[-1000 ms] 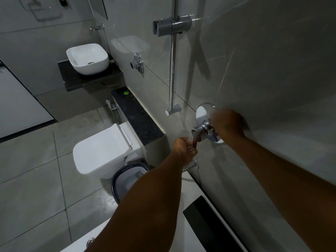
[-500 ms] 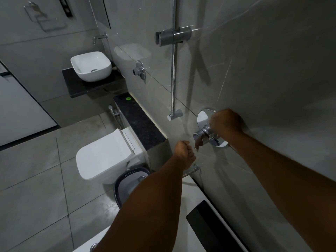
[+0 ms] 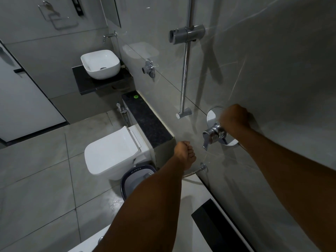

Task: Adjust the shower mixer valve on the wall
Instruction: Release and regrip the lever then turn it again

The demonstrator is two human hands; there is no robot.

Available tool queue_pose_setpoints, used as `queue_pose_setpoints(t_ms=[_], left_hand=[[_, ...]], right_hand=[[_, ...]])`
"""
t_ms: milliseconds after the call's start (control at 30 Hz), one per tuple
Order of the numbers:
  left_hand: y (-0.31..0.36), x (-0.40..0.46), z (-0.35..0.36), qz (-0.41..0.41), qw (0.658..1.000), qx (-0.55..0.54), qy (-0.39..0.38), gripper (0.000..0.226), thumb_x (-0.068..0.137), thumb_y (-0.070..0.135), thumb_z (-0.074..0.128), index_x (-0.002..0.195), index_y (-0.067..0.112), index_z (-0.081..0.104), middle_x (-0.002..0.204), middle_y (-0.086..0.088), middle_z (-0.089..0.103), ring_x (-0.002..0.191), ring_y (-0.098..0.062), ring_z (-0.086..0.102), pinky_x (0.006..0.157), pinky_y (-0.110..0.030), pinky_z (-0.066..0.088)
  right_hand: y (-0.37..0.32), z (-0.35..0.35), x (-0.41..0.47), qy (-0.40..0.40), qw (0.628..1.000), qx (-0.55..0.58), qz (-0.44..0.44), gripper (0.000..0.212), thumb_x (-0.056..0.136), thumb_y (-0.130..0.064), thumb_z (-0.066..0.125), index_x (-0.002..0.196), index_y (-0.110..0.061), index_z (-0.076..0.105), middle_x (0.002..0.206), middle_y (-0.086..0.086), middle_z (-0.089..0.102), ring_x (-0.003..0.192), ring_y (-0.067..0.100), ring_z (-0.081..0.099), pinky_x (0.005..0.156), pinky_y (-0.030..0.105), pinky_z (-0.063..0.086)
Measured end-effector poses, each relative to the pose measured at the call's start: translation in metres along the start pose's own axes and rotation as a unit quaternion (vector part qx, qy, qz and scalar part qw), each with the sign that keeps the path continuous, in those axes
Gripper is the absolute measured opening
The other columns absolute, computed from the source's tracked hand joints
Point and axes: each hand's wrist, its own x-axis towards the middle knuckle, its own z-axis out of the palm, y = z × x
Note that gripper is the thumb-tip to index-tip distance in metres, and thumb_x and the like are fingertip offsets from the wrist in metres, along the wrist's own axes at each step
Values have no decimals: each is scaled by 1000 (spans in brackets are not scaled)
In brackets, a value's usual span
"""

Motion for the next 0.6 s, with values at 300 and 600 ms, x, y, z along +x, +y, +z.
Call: queue_pose_setpoints(t_ms=[300,600], left_hand=[[-2,-2,-6,3,1000,17,-2,35,84,15,44,56,25,25,58,2,21,51,-14,17,55,-29,17],[-1,-9,-3,10,1000,21,-8,36,82,14,45,55,26,25,59,3,20,53,-13,15,55,-29,16]], right_hand=[[11,2,1,-26,993,-60,-98,17,86,-7,57,92,-1,71,93,17,71,90,34,67,71,35,52],[8,-7,-4,-44,980,-121,-152,10,81,-1,60,80,-4,69,89,15,71,84,31,68,70,31,52]])
